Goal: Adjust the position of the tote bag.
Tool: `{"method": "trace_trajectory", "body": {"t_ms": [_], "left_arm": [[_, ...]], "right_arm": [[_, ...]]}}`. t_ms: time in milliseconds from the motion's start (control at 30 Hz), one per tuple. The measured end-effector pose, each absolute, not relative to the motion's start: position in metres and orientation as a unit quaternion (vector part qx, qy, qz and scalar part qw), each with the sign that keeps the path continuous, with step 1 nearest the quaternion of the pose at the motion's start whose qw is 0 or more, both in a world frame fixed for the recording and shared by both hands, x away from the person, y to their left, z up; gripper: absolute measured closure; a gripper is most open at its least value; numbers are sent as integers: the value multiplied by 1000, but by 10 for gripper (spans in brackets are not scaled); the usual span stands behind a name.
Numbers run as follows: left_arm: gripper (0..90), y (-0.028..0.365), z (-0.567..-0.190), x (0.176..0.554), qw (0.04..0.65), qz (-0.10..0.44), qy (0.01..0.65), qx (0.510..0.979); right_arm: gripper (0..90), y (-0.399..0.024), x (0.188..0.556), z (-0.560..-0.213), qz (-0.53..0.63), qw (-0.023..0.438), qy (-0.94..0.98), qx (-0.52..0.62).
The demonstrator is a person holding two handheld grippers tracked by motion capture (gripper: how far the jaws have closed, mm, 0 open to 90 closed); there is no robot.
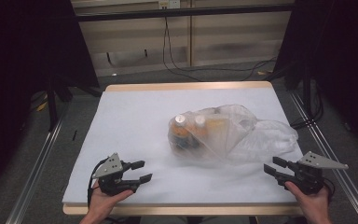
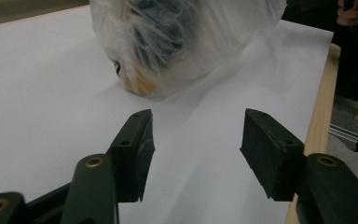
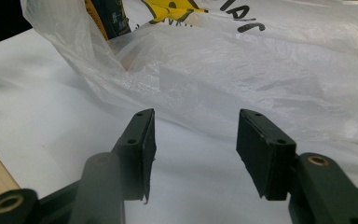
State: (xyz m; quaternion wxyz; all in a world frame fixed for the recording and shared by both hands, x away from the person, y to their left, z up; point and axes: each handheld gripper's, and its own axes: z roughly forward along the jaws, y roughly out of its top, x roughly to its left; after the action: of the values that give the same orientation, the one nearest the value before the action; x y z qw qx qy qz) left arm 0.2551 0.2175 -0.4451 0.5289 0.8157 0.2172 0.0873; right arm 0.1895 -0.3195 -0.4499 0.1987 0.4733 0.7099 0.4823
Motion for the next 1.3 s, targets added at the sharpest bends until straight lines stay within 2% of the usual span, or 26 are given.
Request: {"method": "trace_trajectory", "body": {"t_ms": [133, 300, 533, 733, 800, 933, 1000, 1300], "left_arm": [[505, 205, -441, 255, 533, 81, 203, 818], [524, 189, -435, 254, 537, 74, 183, 820], [551, 164, -425, 257, 538, 71, 150, 826], [567, 147, -423, 266, 540, 69, 140, 827], [594, 145, -423, 271, 536, 67, 141, 829], [715, 143, -424, 279, 536, 56, 151, 828], [704, 144, -425, 281, 540, 56, 159, 824], [508, 157, -434, 275, 532, 57, 170, 827]], "right_arm": [[513, -320, 191, -450, 481, 197, 713, 470], [538, -316, 192, -450, 481, 191, 718, 466], [530, -311, 192, -449, 481, 184, 728, 453], [477, -307, 190, -441, 500, 180, 726, 435], [463, -303, 192, -434, 505, 183, 728, 427], [449, -293, 198, -421, 517, 176, 729, 413], [448, -287, 202, -416, 518, 176, 735, 401], [409, -265, 217, -384, 546, 163, 741, 357]]}}
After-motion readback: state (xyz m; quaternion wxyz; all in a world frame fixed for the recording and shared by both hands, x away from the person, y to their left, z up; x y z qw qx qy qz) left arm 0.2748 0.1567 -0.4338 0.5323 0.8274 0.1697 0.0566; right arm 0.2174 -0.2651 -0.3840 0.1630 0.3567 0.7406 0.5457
